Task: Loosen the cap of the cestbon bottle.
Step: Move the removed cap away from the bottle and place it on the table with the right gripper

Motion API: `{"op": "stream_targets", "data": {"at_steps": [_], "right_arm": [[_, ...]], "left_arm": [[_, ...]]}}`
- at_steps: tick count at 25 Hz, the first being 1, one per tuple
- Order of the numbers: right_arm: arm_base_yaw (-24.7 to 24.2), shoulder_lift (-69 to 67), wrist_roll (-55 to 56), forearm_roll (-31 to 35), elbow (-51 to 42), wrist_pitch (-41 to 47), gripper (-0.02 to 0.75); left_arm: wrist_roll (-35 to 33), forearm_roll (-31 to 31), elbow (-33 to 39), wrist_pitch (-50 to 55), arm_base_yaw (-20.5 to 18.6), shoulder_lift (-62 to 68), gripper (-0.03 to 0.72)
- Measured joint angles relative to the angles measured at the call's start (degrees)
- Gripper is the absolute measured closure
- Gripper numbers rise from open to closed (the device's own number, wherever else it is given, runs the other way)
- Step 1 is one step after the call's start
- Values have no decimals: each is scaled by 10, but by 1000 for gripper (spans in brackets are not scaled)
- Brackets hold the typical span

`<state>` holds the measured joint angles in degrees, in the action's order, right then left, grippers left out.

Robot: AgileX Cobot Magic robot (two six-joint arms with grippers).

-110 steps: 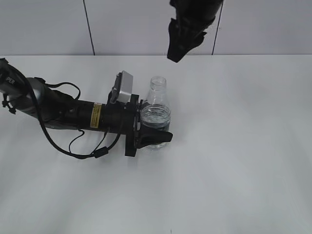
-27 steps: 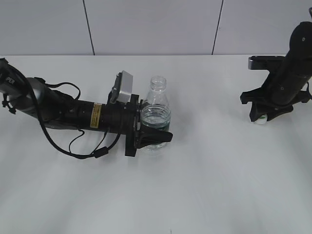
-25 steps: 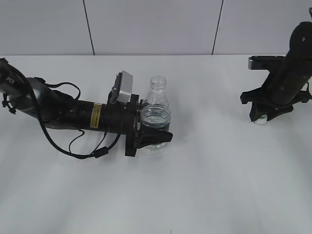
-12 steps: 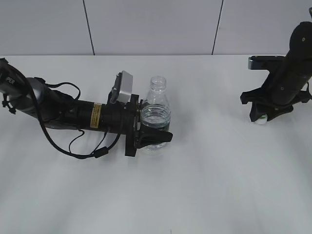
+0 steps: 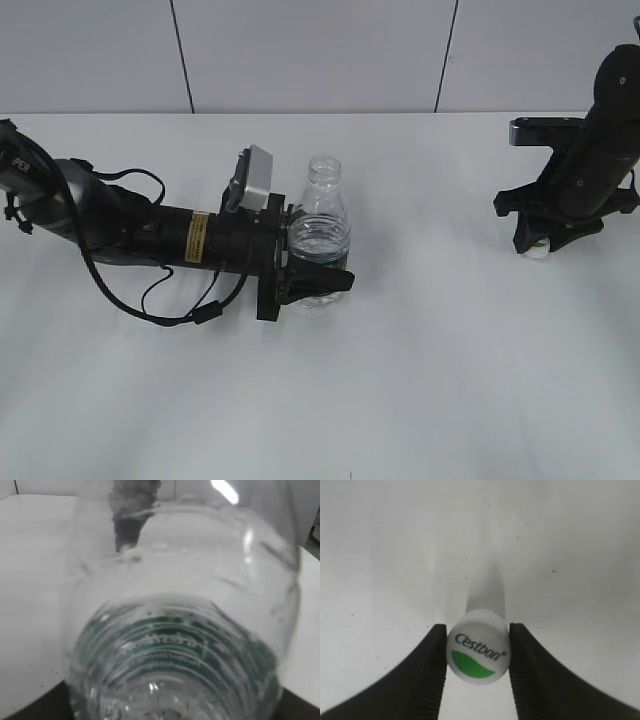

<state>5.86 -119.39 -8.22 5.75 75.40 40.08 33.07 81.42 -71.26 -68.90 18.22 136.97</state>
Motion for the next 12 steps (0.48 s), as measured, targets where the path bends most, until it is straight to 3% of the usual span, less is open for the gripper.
{"op": "stream_targets", "data": {"at_steps": [12], "right_arm": [[0, 0, 0, 0, 0, -15, 448]], "left_arm": [[0, 0, 0, 0, 0, 0, 276]]}}
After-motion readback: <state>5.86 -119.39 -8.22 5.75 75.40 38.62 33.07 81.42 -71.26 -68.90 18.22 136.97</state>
